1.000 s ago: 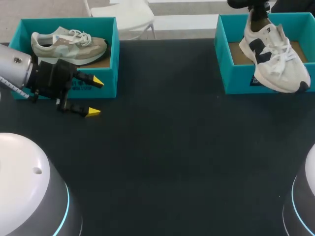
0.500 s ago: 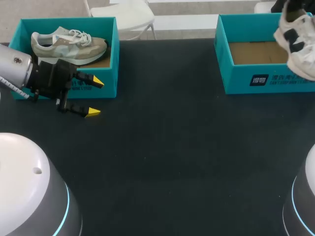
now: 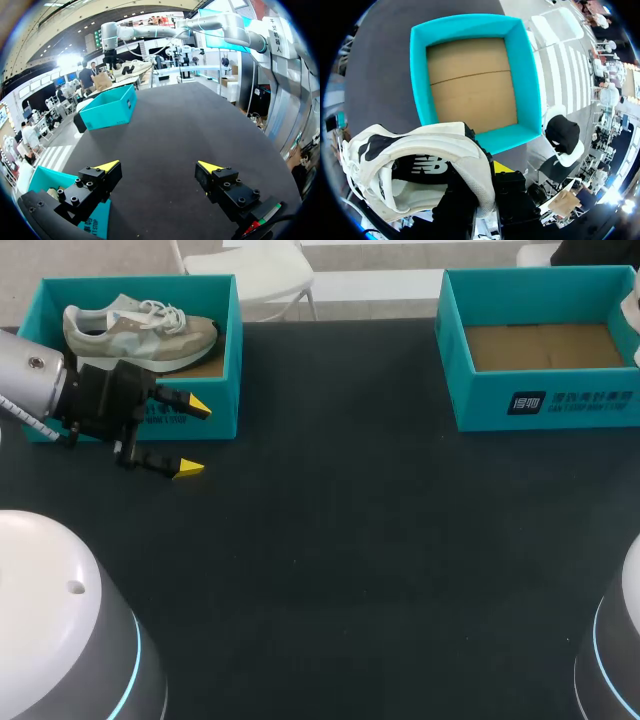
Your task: Take the shoe out of the shoebox, open the shoe tongue, remove and reinsert the insole, then place the shoe into the shoebox
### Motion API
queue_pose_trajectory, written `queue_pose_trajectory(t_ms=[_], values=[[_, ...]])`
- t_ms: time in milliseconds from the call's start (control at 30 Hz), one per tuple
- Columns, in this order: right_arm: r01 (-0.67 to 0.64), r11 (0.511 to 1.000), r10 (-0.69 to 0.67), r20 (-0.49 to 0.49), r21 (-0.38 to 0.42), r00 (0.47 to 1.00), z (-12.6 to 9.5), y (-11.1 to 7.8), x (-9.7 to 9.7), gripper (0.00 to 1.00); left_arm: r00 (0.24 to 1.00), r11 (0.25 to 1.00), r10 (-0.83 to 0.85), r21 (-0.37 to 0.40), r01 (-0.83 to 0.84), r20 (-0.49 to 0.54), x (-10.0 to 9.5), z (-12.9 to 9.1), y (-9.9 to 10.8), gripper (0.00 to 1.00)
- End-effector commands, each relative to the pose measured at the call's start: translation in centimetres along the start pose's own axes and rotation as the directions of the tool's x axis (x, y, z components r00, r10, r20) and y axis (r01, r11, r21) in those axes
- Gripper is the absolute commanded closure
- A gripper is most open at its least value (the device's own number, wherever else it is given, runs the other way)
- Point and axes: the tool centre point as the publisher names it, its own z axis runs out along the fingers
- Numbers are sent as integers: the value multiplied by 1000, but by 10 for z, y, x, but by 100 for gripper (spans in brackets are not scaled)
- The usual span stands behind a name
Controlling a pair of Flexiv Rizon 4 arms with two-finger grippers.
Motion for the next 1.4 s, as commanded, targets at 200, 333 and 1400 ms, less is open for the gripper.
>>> queue_pose_trajectory(t_ms=[200,333,1400], values=[[-417,897,425,-26,147,905,-16,-9,18,100,1000,1000,0,-4,0,-1,1,-1,0,0],[-571,791,586,-7,219,810,-18,-8,25,100,1000,1000,0,-4,0,-1,1,-1,0,0],[-891,361,916,76,277,394,-17,-17,45,100,1000,1000,0,-4,0,-1,1,-1,0,0]])
